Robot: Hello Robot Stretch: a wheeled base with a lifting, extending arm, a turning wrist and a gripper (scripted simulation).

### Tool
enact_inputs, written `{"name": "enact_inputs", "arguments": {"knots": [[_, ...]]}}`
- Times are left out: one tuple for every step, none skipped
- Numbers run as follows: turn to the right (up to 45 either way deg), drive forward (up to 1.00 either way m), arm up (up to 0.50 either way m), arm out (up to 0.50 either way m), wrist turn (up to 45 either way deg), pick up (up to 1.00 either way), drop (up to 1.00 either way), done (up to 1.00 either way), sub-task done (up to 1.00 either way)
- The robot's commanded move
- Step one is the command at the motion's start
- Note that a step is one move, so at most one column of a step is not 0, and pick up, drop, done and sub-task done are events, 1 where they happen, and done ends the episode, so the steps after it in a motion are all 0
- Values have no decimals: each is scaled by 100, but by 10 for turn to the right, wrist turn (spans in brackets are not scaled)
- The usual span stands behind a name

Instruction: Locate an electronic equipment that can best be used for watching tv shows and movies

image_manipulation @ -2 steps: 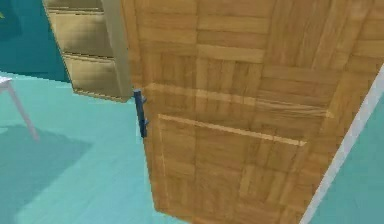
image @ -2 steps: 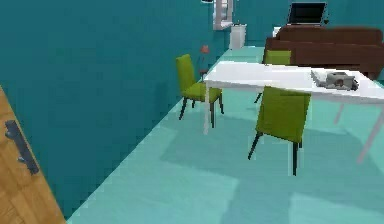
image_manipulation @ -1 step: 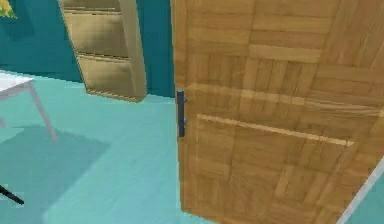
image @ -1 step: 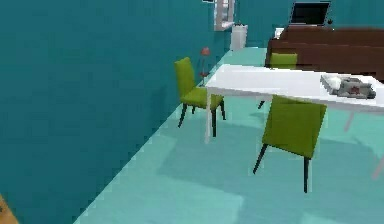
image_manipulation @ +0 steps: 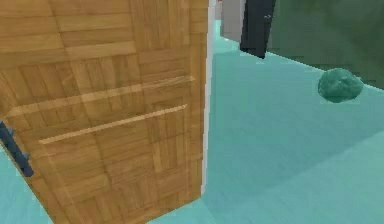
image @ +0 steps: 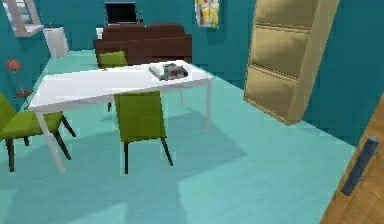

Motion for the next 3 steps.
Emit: {"name": "enact_inputs", "arguments": {"knots": [[180,0,0,0,0,0,0,0,0],[0,100,0,0,0,0,0,0,0],[0,100,0,0,0,0,0,0,0]]}}
